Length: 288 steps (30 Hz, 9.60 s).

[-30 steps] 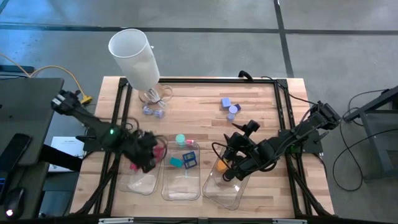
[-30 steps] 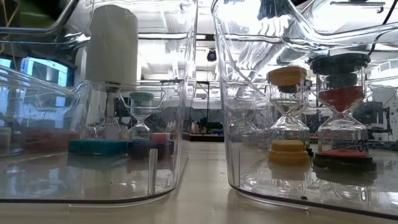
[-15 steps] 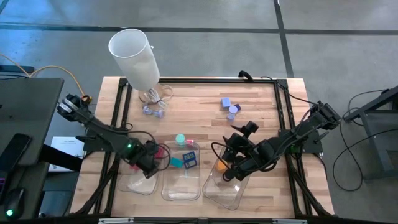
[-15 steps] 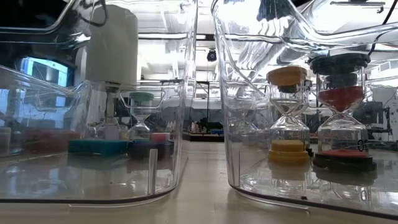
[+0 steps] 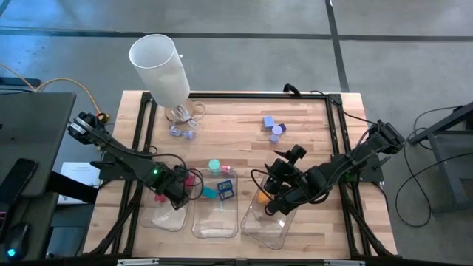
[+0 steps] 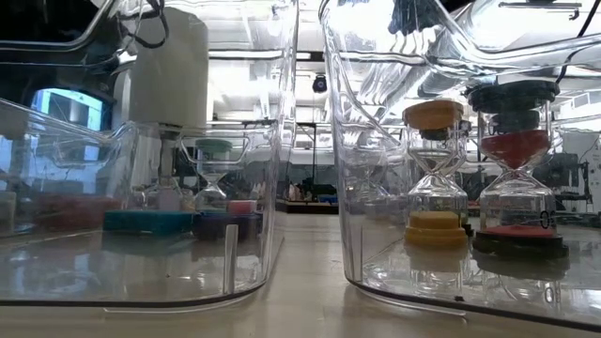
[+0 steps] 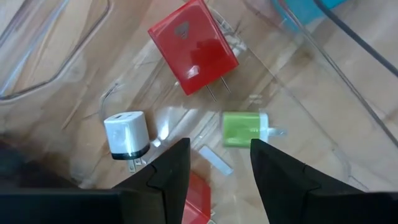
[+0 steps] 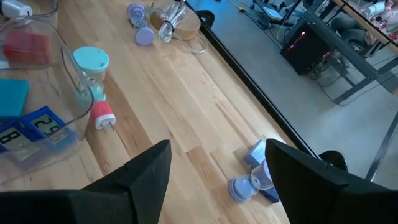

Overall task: Pick & Place Office items
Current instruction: Put the left purple hourglass into the right bin

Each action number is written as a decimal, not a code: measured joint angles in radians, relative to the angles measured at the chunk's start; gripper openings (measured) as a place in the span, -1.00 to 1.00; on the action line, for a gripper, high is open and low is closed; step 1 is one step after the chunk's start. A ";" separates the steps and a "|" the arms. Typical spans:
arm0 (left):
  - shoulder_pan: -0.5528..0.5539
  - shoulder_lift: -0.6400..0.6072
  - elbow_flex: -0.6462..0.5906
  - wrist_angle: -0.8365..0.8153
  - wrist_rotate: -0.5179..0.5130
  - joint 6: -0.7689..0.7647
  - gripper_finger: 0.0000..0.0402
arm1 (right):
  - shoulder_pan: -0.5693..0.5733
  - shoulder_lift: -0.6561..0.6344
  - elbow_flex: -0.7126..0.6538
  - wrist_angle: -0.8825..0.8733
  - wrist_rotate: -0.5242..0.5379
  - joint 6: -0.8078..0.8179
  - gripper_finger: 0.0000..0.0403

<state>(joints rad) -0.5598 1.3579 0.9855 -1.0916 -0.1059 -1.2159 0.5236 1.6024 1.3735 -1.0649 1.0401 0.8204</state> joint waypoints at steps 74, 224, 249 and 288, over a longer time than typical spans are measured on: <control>0.901 0.125 -0.061 0.164 -0.187 1.560 0.56 | -0.131 0.000 0.000 -0.003 0.004 -0.119 0.24; 0.431 0.226 0.466 -0.196 -0.630 1.508 -0.20 | -0.127 0.000 0.000 0.102 -0.047 -0.139 0.24; 0.827 0.210 0.607 0.824 0.866 1.240 -0.10 | 0.153 -0.019 -0.001 0.202 0.262 -0.158 0.24; 0.697 0.201 0.606 1.330 0.784 0.796 -0.17 | 0.102 -0.016 0.000 1.101 0.312 -1.206 0.13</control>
<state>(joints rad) 0.1371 1.5592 1.5913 0.2383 0.6781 -0.4202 0.6259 1.5867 1.3731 0.0361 1.3525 -0.3856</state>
